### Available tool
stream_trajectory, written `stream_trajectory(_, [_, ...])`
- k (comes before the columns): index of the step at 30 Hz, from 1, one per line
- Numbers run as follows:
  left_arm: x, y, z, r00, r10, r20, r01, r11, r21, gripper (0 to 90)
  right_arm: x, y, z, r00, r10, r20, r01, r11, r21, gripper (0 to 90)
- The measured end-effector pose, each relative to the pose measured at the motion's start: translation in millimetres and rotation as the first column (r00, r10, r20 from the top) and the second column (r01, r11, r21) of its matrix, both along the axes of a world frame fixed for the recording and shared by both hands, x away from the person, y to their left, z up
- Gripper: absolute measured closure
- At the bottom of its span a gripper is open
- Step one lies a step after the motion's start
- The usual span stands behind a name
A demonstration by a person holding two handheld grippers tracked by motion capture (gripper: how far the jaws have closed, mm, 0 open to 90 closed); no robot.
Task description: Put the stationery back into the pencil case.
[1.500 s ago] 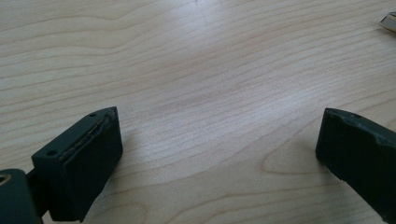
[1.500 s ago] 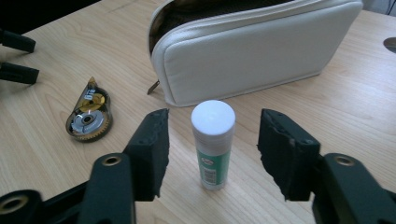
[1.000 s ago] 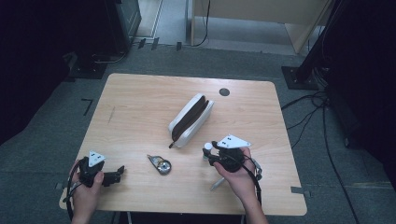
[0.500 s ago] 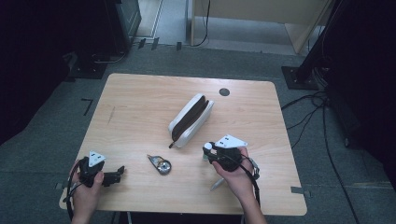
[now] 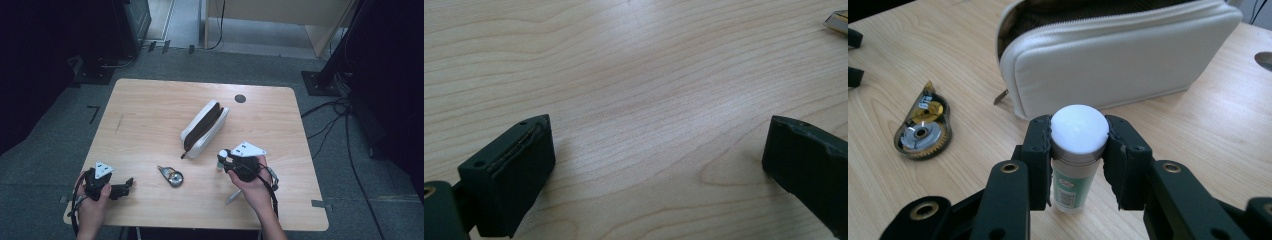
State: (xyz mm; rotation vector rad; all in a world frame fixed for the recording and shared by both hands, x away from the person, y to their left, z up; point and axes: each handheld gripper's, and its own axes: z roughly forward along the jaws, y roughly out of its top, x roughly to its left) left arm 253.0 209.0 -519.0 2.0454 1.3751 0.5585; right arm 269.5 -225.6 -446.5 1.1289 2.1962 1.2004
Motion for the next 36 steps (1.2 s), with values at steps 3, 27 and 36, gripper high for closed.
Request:
stream_trajectory(3, [0.0, 0.0, 0.0, 1.0, 0.0, 0.0, 0.0, 1.0, 0.0, 0.7, 0.1, 1.6, 5.3, 1.0, 0.007, 0.005, -0.007, 1.0, 0.006, 65.3])
stream_trajectory(27, [1.4, -0.9, -0.1, 1.0, -0.003, 0.001, 0.003, 1.0, 0.0, 0.7, 13.1, 2.0, 48.6, 0.9991, 0.011, 0.04, -0.013, 0.999, 0.045, 65.4])
stream_trajectory(36, [1.4, -1.2, 0.0, 1.0, -0.006, 0.0, 0.006, 1.0, 0.0, 0.7, 21.1, 4.5, 70.6, 0.9979, 0.008, 0.064, -0.011, 0.998, 0.058, 65.4])
